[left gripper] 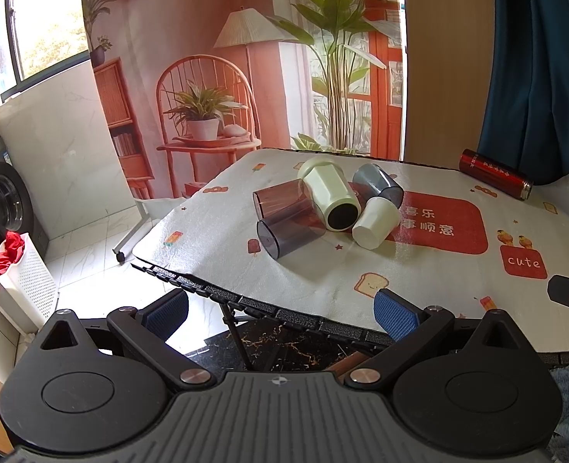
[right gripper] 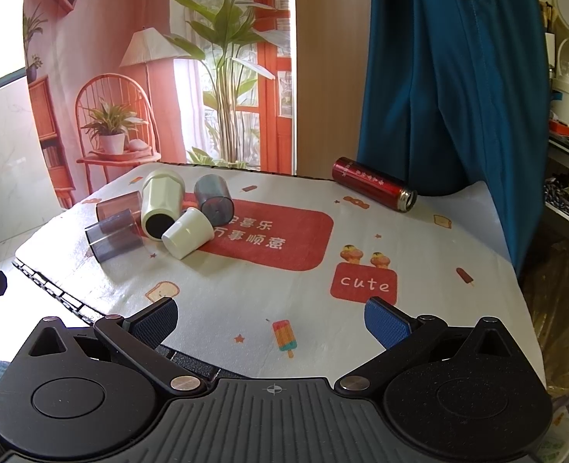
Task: Flip cup upright
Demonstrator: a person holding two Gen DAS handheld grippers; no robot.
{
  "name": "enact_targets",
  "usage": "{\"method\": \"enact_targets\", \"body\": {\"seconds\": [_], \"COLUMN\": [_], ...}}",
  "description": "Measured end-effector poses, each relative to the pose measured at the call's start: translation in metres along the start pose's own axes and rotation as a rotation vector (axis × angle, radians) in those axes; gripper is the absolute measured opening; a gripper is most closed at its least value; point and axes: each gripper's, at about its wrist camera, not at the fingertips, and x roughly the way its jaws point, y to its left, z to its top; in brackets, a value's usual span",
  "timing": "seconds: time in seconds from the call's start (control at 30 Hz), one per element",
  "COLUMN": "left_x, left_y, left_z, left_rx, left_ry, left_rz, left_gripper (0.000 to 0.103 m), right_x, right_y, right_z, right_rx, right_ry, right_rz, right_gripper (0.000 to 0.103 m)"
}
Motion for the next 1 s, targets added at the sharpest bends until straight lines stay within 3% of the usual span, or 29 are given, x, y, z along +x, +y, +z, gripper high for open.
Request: {"method": "enact_targets", "body": {"seconds": [1.0], "left_x": [-0.0021], "left_y": [0.0005], "left_z": [-0.0009], "left_rx": [-0.010], "left_ry": [0.008], "left_rz": [-0.008], "left_gripper": [0.103], "right_x": [-0.0017], "right_y": [-0.0024], "right_z": [0.0035], "right_rx": [0.002], "right_ry": [0.004], "right_rz": [0.003], "right_gripper": [0.103]}}
